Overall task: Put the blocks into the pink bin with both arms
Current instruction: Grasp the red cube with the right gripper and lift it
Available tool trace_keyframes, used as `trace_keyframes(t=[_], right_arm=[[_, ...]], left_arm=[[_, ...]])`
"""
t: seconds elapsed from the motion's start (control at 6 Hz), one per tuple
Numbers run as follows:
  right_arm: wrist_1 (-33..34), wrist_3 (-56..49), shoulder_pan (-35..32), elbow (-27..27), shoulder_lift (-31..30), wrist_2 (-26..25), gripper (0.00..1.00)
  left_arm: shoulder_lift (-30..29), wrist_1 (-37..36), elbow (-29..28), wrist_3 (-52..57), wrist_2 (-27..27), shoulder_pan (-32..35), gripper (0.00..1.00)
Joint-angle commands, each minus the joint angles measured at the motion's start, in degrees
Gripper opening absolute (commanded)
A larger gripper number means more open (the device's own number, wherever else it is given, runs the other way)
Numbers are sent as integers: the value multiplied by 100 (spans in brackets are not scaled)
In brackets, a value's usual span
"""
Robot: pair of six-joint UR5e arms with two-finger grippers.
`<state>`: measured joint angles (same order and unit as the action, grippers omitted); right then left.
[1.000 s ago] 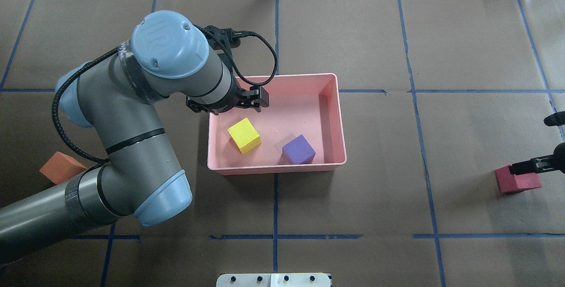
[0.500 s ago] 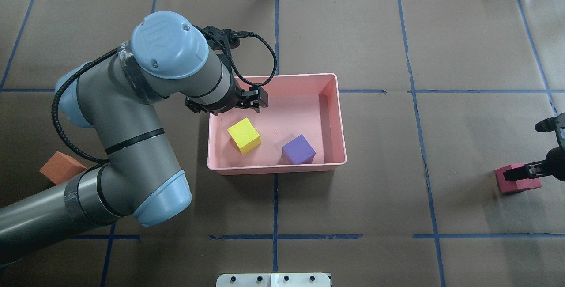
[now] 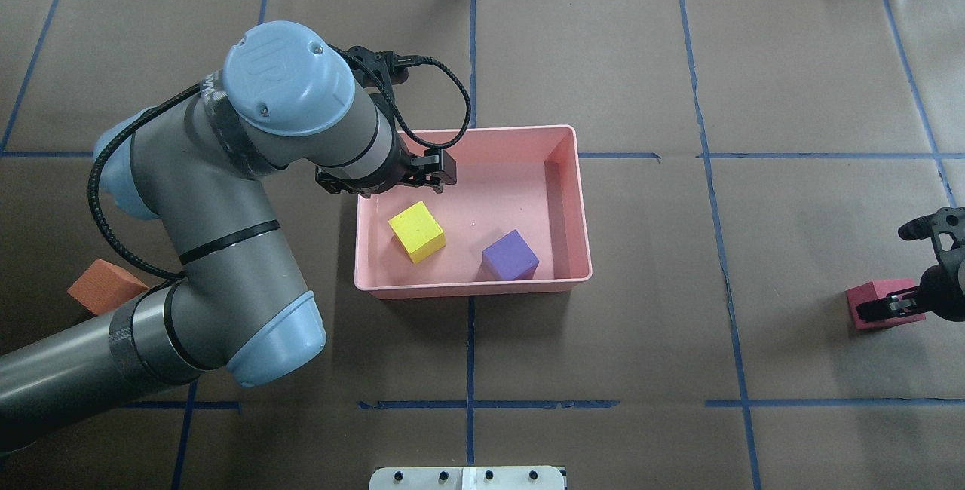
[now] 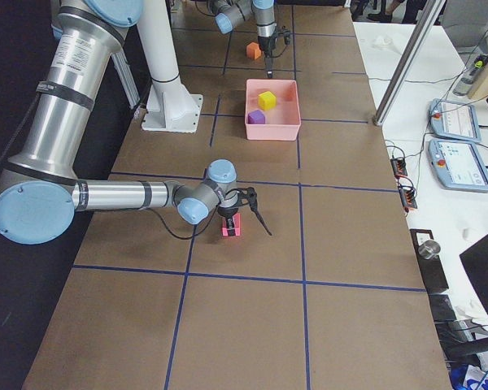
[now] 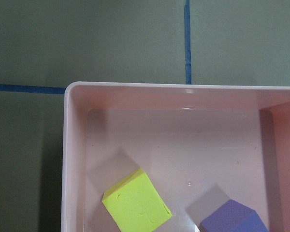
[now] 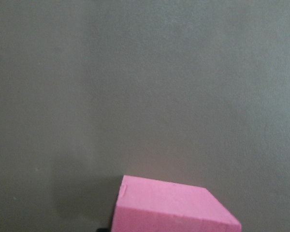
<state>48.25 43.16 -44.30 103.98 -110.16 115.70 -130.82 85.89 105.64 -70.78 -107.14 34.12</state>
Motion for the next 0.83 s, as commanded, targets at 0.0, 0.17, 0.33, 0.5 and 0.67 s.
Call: trace_keyframes(t=[0.0, 0.17, 0.33, 0.5, 0.67], right_arm=[[174, 69, 18, 331, 291, 128, 18], [924, 243, 1, 637, 842, 233, 18], [1880, 689, 0, 928, 1639, 243, 19], [3151, 1102, 18, 1113, 2735, 243, 19], [4669, 1446, 175, 1089, 4086, 234, 19]], left_arm=[[213, -11, 158, 421, -69, 16, 100], [737, -46, 611, 1252, -87, 51, 100], [1247, -168, 1068, 2000, -87, 95, 100], [1730, -187, 1369, 2694, -96, 165, 100], [2492, -83, 1790, 3189, -87, 183, 100]])
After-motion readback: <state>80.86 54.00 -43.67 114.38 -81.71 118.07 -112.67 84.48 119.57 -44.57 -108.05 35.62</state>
